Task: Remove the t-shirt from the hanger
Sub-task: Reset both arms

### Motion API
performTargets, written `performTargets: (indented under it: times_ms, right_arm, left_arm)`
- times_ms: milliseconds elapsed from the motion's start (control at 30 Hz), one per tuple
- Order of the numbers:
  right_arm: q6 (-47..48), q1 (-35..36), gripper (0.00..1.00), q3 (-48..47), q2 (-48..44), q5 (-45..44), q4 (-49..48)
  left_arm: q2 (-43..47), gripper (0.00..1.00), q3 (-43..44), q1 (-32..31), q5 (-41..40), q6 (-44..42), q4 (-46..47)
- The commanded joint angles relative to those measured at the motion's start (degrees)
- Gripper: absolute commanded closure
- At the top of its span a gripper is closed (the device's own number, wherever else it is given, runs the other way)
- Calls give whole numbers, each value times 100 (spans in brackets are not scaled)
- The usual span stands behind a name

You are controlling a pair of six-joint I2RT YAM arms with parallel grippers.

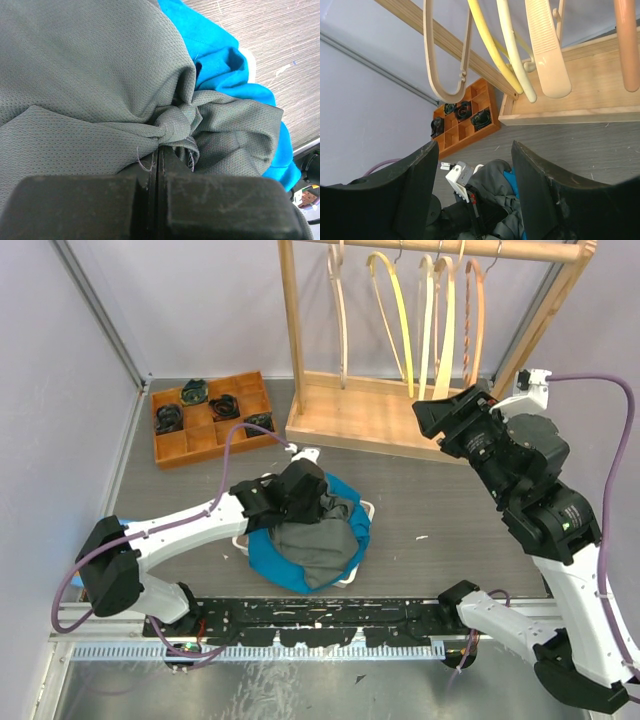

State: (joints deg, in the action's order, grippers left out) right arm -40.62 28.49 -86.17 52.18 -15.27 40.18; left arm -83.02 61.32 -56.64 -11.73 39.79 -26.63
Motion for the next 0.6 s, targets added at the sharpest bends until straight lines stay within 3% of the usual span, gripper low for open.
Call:
performTargets:
  times_ms: [0,167,233,300,400,467,533,567]
  right_arm:
    - [116,-10,34,-70,115,118,-258]
    - [111,-9,33,9,177,191,-350]
    - [98,-9,32,84,158,194,-353]
    - [71,-9,31,184,104,166,-368]
    - [36,-10,31,319,-23,105,-406]
    - [37,-10,30,379,-102,49,-407]
    - [28,-10,29,434,-177,18,-406]
    - [20,-10,29,464,-208,3,-398]
  left_arm:
    - [-181,100,-367,112,243,91,-415]
    - [-131,100,-49,121,317,-72,-692]
    - [-81,91,184,126,297,-166,-913]
    - [-25,76,431,119,306,-223,-1141]
    - [59,41,845,123,379,-270,-1451]
    - [149,30,1091,126,387,-286,-1667]
    - [300,0,1319,126,307,-291,-1792]
    - [396,2,1438,126,254,-305,-1826]
